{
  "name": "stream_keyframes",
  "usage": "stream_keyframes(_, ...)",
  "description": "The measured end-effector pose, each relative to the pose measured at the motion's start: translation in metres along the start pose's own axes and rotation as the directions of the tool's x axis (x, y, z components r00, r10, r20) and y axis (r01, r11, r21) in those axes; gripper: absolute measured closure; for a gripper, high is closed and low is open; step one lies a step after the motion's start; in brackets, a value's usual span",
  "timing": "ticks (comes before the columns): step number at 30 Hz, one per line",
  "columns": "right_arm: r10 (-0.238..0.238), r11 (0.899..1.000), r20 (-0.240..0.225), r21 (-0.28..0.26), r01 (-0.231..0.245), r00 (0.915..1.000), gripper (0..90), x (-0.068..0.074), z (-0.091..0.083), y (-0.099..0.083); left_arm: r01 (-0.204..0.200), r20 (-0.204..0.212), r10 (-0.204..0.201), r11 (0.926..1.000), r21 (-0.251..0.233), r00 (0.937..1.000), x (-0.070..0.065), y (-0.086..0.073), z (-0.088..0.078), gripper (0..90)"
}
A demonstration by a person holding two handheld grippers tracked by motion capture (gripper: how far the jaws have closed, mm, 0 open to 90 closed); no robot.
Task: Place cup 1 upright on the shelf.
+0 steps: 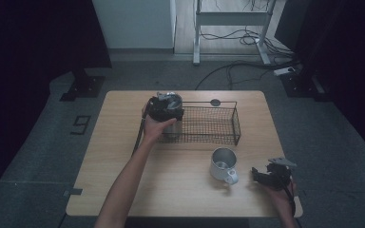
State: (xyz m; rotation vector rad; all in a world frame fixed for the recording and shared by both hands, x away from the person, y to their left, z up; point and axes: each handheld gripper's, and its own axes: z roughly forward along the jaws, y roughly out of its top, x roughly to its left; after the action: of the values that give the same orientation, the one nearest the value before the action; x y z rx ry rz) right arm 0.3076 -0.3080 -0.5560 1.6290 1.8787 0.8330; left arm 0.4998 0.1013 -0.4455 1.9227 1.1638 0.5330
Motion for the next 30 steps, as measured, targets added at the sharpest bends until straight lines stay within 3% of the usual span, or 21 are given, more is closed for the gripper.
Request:
stream_keyframes(17, 0.0, 1.0, 0.001, 0.0, 0.0, 1.0, 10.0, 0.0, 0.0, 0.0, -0.008, 0.0, 0.007, 0.9996, 0.028, 1.0, -0.002, -0.006, 0.009, 3.9)
stream_keyframes(24, 0.001, 1.0, 0.001, 0.0, -0.001, 1.0, 10.0, 0.0, 0.0, 0.0, -0.005, 0.001, 0.004, 0.9998, 0.018, 1.0, -0.002, -0.009, 0.008, 3.9)
stream_keyframes(30, 0.001, 1.0, 0.001, 0.0, -0.001, 1.0, 10.0, 0.0, 0.0, 0.0, -0.027, 0.014, 0.027, 0.9992, 0.03, 0.9995, -0.002, -0.013, 0.004, 3.6)
